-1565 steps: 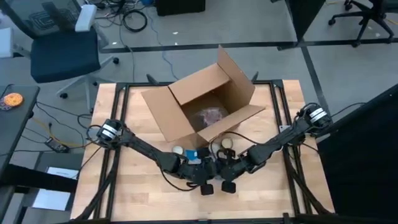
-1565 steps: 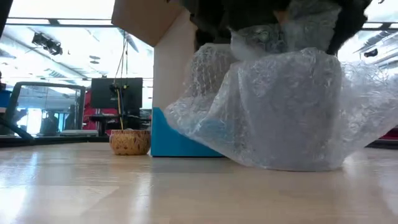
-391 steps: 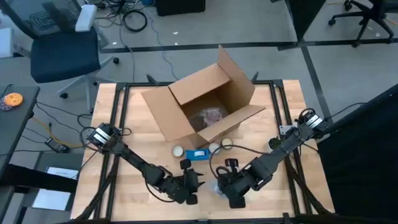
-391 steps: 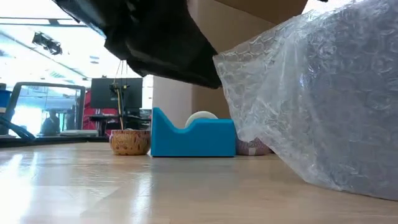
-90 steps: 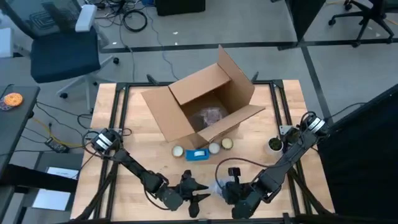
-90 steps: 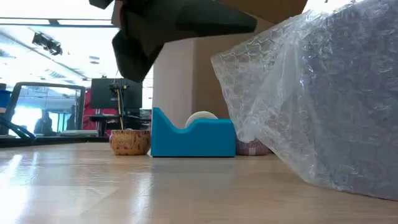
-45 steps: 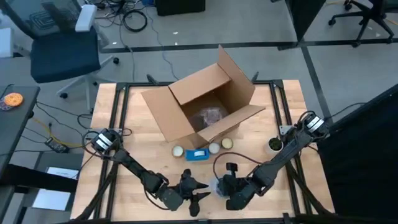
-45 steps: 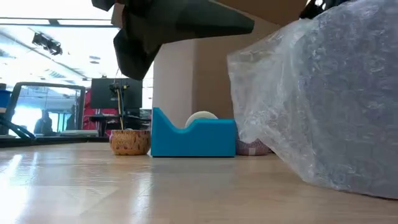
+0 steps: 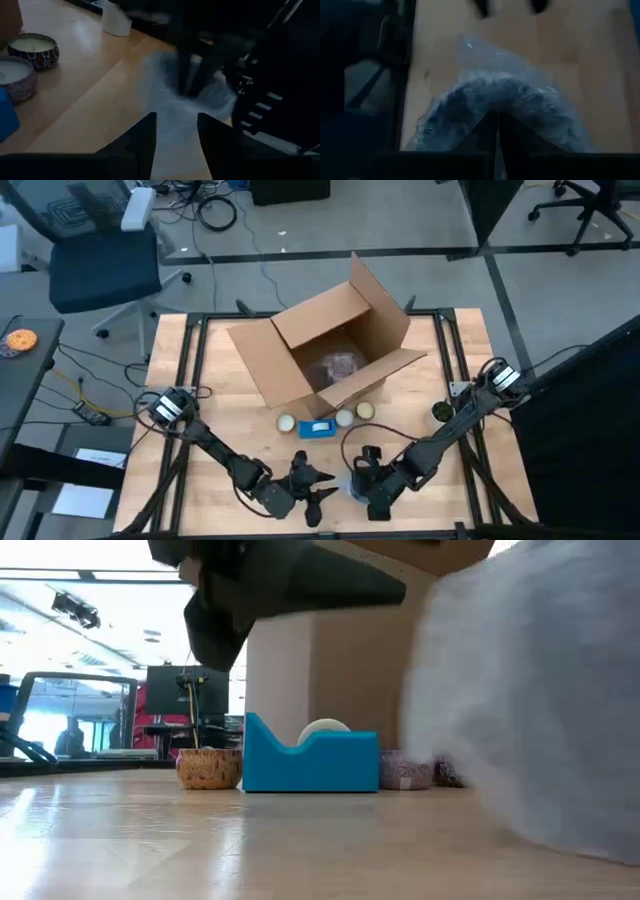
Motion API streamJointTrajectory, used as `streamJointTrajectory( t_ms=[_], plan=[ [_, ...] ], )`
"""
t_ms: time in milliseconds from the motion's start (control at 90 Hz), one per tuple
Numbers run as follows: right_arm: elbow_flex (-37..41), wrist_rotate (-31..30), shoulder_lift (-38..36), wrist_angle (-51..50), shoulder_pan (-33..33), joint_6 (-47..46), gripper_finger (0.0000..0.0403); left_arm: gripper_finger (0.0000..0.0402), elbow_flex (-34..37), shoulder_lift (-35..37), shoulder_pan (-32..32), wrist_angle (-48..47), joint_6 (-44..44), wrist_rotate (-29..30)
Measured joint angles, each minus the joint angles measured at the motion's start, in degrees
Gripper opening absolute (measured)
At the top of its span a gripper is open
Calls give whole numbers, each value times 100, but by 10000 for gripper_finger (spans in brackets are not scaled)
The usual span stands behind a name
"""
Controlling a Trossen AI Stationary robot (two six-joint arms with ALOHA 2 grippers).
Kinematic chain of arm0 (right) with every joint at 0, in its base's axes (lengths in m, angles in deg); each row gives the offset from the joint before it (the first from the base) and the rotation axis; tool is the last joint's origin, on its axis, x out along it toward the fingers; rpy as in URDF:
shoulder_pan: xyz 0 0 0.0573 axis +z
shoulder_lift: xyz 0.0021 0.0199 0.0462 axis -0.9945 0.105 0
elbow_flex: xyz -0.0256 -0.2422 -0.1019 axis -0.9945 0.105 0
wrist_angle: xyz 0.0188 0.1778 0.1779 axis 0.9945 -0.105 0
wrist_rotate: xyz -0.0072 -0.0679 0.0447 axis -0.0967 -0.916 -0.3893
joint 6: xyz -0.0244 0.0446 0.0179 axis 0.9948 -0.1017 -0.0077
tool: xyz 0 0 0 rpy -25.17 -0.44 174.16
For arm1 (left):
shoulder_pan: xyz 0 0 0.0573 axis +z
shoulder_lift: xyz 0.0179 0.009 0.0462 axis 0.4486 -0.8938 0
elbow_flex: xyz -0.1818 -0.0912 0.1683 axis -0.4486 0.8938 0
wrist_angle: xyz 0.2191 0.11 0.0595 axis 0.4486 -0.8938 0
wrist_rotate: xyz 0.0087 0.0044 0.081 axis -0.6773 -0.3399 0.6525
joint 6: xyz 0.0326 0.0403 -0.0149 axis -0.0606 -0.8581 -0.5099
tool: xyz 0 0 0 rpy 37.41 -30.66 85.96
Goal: Wrap mug
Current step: Wrap the purple mug with the bubble wrap
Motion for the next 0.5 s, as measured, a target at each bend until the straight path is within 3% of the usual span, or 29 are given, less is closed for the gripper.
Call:
streamJointTrajectory(
  t_ms=[178,500],
  plan=[
    [-438,-366,-7,-464,153,156,0,129,0,-191,32,147,22,-1],
    [-96,-884,9,-512,146,-161,0,129,0,-205,34,249,9,-20]
  ],
)
